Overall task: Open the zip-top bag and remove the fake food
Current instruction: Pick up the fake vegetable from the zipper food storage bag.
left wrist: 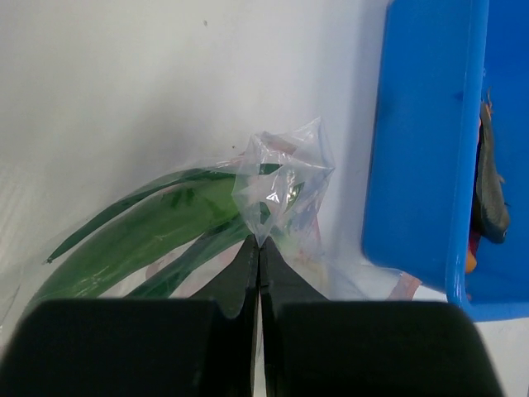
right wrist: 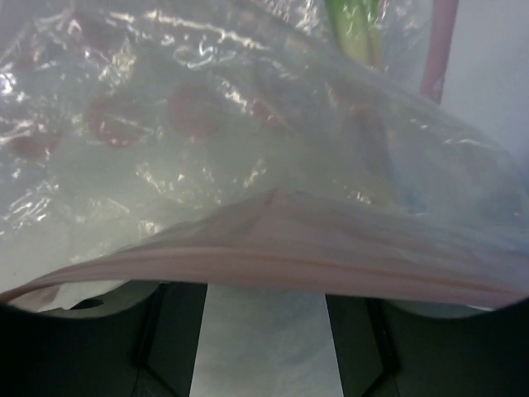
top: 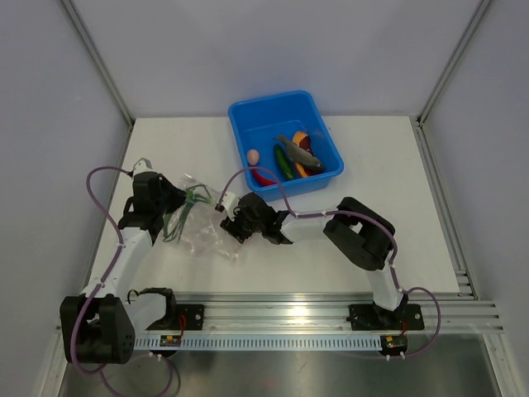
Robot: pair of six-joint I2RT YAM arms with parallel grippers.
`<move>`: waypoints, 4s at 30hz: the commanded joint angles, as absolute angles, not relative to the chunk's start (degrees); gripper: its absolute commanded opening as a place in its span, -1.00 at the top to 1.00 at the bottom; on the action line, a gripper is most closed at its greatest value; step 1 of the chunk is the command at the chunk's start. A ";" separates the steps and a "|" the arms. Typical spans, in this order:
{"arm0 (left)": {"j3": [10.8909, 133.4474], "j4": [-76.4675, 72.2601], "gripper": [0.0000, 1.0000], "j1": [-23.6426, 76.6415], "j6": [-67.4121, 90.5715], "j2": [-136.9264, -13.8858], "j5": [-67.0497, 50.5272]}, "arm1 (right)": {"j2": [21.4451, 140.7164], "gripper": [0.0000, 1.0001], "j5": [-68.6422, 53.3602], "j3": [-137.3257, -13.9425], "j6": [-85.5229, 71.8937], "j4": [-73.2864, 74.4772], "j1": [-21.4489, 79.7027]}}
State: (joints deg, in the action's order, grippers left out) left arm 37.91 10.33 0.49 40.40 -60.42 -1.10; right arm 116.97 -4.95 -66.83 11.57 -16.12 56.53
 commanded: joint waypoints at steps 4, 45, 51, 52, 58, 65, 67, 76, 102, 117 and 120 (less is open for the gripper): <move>41.48 11.25 1.00 1.32 38.58 -60.65 -1.14 | 114.79 -0.34 2.63 -62.68 13.88 -30.92 57.22; 38.93 4.65 -0.67 7.11 28.92 -53.61 -13.97 | 106.61 -0.58 1.32 -47.99 21.80 -49.74 61.00; 40.08 6.23 -0.61 10.45 28.74 -58.78 -17.57 | 107.23 -0.64 2.63 -48.25 21.45 -50.10 60.91; 40.60 6.24 -0.61 10.98 28.65 -59.76 -17.93 | 107.31 -0.68 2.98 -48.25 20.84 -50.27 61.00; 40.96 9.58 -0.61 14.59 26.63 -62.67 -16.96 | 105.91 -0.68 0.44 -48.34 17.76 -48.70 59.24; 38.41 11.07 -0.41 15.03 25.58 -61.08 -16.96 | 106.00 -0.65 -2.28 -49.04 16.70 -46.50 58.18; 38.41 12.21 -0.23 14.94 25.75 -61.26 -16.09 | 106.35 -0.64 -2.63 -49.22 17.40 -46.23 58.18; 38.50 12.39 0.43 14.94 25.66 -63.72 -17.05 | 109.16 -0.60 -0.88 -52.64 19.34 -41.75 58.27; 38.14 10.80 0.59 15.03 25.75 -60.73 -22.07 | 115.23 -0.55 2.73 -61.61 17.14 -28.12 56.87; 58.09 16.26 -0.60 14.94 23.82 -77.26 -3.52 | 113.47 -0.53 -2.11 -60.73 16.35 -27.16 56.87; 63.70 18.28 -0.58 14.85 22.77 -85.23 -3.25 | 113.38 -0.52 -2.37 -60.65 16.17 -27.60 56.87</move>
